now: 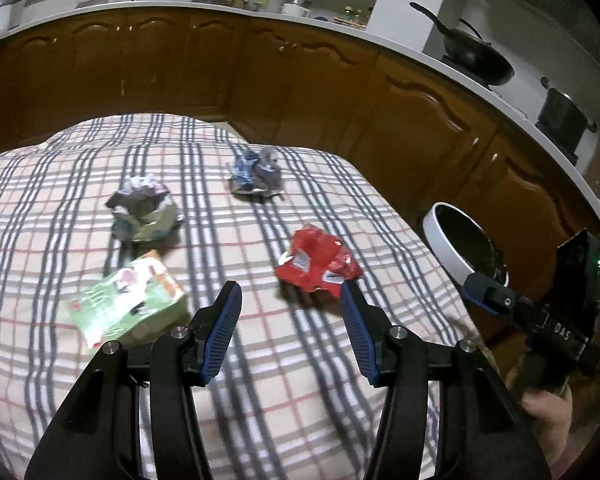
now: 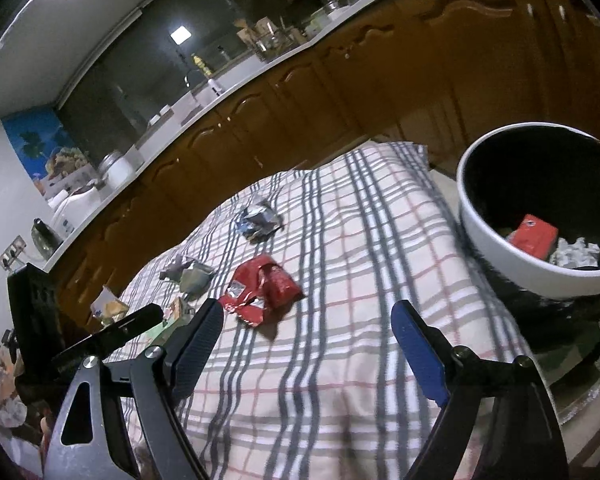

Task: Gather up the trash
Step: 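Move both open tools back toward the green carton and red packet, then grasp the green milk carton with left tool while right tool grasps the red packet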

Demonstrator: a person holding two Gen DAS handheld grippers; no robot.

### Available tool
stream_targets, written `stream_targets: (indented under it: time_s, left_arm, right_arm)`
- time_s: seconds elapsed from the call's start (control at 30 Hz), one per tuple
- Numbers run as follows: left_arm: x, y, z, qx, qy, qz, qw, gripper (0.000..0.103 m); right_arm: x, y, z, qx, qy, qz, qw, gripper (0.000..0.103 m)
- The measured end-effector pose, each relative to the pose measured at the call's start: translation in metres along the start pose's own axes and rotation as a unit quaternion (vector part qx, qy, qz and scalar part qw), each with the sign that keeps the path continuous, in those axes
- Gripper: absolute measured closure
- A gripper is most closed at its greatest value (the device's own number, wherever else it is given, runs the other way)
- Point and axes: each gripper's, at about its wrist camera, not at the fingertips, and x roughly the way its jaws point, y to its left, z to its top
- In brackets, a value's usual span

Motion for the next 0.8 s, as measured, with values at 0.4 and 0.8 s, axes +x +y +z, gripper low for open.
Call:
stream_targets:
  time_s: [0.4, 0.8]
  left_arm:
    - [-0.014, 0.021, -0.001, 0.004, -0.008, 0.019, 0.9998, 0.048]
    - [-0.015, 0.058, 0.005, 0.083, 0.013, 0.067, 0.9942, 0.018]
  right_arm:
    - [0.024, 0.026, 0.002, -0.026, 0.024, 0.008, 0.999, 0.016]
    - [0.067, 0.048, 0.012, -0.078, 0.074, 0.003, 0.994, 0.011]
